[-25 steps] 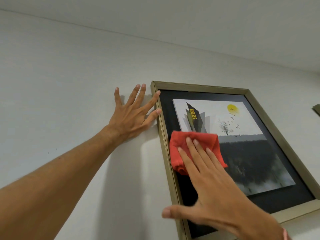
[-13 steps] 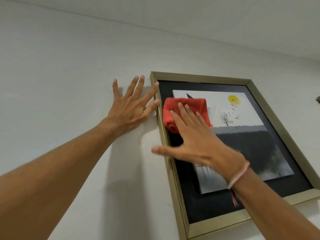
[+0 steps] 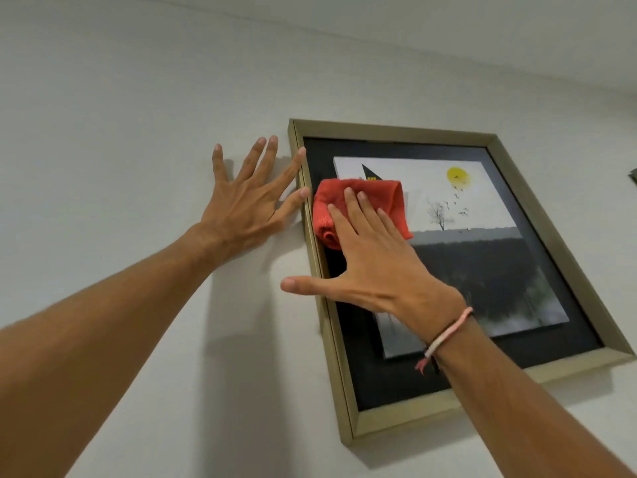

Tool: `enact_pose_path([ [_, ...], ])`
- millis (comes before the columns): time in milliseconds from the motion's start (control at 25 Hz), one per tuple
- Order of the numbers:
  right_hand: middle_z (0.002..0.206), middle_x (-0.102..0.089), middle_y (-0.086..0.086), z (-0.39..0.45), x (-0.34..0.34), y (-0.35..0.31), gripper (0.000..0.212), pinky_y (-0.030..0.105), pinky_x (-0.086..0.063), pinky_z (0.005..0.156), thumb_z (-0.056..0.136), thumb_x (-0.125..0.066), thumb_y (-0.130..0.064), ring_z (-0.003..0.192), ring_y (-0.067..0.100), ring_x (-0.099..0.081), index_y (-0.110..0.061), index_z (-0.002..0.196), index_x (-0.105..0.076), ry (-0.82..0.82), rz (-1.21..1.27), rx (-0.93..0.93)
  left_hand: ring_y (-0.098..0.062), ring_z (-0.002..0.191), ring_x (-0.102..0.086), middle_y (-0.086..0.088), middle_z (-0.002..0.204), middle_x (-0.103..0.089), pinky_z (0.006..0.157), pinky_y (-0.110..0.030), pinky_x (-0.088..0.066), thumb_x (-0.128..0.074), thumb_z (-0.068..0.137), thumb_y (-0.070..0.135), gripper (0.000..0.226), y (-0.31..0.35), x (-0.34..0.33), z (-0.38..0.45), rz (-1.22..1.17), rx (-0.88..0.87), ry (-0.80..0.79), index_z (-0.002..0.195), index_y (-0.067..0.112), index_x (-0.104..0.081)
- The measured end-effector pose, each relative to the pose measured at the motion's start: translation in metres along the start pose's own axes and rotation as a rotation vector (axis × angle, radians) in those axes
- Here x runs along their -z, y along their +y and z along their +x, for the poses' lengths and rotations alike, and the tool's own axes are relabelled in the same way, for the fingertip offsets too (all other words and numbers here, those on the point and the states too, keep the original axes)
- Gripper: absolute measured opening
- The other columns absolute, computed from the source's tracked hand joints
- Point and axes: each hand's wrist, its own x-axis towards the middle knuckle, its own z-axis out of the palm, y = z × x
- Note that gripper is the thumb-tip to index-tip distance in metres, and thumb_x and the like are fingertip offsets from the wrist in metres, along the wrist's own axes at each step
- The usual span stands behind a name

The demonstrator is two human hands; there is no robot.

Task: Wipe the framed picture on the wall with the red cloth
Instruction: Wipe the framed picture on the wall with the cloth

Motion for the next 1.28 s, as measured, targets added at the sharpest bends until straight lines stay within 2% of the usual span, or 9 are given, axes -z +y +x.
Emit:
enact_pose_path([
  [160,0.169,0.029,0.000,-0.095,-0.041,-0.002,0.144,0.043,0.009,0.128,0.054,-0.025,-0.110,0.156,0.016,0.027,-0.024,0.160,0.019,0.038,0.044,0.048,-0.027,0.163,0.004,-0.009,0.176,0.006,0.123,-0.074,0.005,-0.006,0.097,0.068,0.075,0.017,0.001,-0.025,-0.056,0.006,-0.026,0.163,0.035,0.008],
  [280,0.172,0.020,0.002,-0.152,-0.058,-0.007,0.144,0.046,0.001,0.127,0.054,-0.024,-0.110,0.159,0.019,0.019,-0.021,0.162,0.012,-0.047,0.005,0.003,-0.028,0.163,0.004,-0.010,0.176,0.005,0.124,-0.073,0.004,-0.007,0.097,0.068,0.077,0.029,0.006,-0.046,-0.060,0.004,-0.055,0.164,0.032,0.006],
  [440,0.168,0.030,0.003,-0.099,-0.040,-0.001,0.139,0.047,0.007,0.130,0.058,-0.024,-0.107,0.153,0.018,0.032,-0.022,0.160,0.018,-0.027,-0.004,0.011,-0.027,0.163,0.004,-0.010,0.176,0.006,0.124,-0.072,0.002,-0.004,0.096,0.069,0.078,0.036,0.009,-0.062,-0.034,-0.002,-0.072,0.164,0.032,0.008],
  [560,0.168,0.030,0.005,-0.044,-0.014,0.001,0.136,0.049,0.010,0.130,0.061,-0.030,-0.102,0.152,0.018,0.033,-0.022,0.160,0.017,-0.025,0.018,0.002,-0.027,0.163,0.004,-0.011,0.176,0.006,0.124,-0.073,0.000,0.012,0.089,0.074,0.086,0.038,0.010,-0.066,-0.022,-0.001,-0.068,0.164,0.032,0.008],
  [640,0.169,0.028,0.003,-0.060,-0.023,0.000,0.135,0.048,0.011,0.129,0.062,-0.033,-0.101,0.155,0.018,0.029,-0.024,0.160,0.017,-0.020,0.043,0.032,-0.027,0.163,0.002,-0.012,0.176,0.004,0.124,-0.073,-0.002,0.017,0.087,0.074,0.089,0.041,0.010,-0.075,-0.011,-0.004,-0.080,0.164,0.031,0.006],
  [840,0.173,0.015,-0.002,-0.196,-0.059,-0.007,0.140,0.046,-0.001,0.132,0.058,-0.033,-0.107,0.159,0.016,0.016,-0.023,0.162,0.008,-0.072,0.069,0.009,-0.028,0.163,0.000,-0.013,0.176,0.001,0.124,-0.073,-0.004,0.010,0.089,0.075,0.089,0.059,0.014,-0.105,-0.005,-0.017,-0.128,0.165,0.028,0.003],
  [1000,0.169,0.030,0.000,-0.153,-0.043,-0.002,0.134,0.046,0.008,0.130,0.063,-0.029,-0.104,0.156,0.016,0.028,-0.024,0.160,0.019,-0.101,0.021,0.000,-0.028,0.163,0.002,-0.013,0.175,0.004,0.125,-0.072,-0.004,0.009,0.089,0.075,0.090,0.064,0.018,-0.115,-0.024,-0.011,-0.149,0.165,0.027,0.005],
  [1120,0.170,0.026,0.005,-0.100,-0.024,-0.004,0.130,0.046,0.009,0.130,0.068,-0.036,-0.098,0.157,0.020,0.025,-0.022,0.161,0.013,-0.052,0.004,-0.010,-0.028,0.163,0.002,-0.013,0.175,0.004,0.124,-0.072,-0.004,0.014,0.086,0.076,0.092,0.065,0.017,-0.117,-0.017,-0.015,-0.146,0.164,0.028,0.006],
  [1280,0.171,0.021,0.000,-0.143,-0.039,-0.007,0.136,0.042,0.008,0.128,0.060,-0.030,-0.105,0.158,0.017,0.022,-0.024,0.162,0.009,-0.087,0.044,0.002,-0.028,0.163,0.001,-0.013,0.175,0.002,0.124,-0.072,-0.005,0.010,0.088,0.077,0.091,0.065,0.016,-0.116,-0.001,-0.018,-0.151,0.165,0.028,0.004],
])
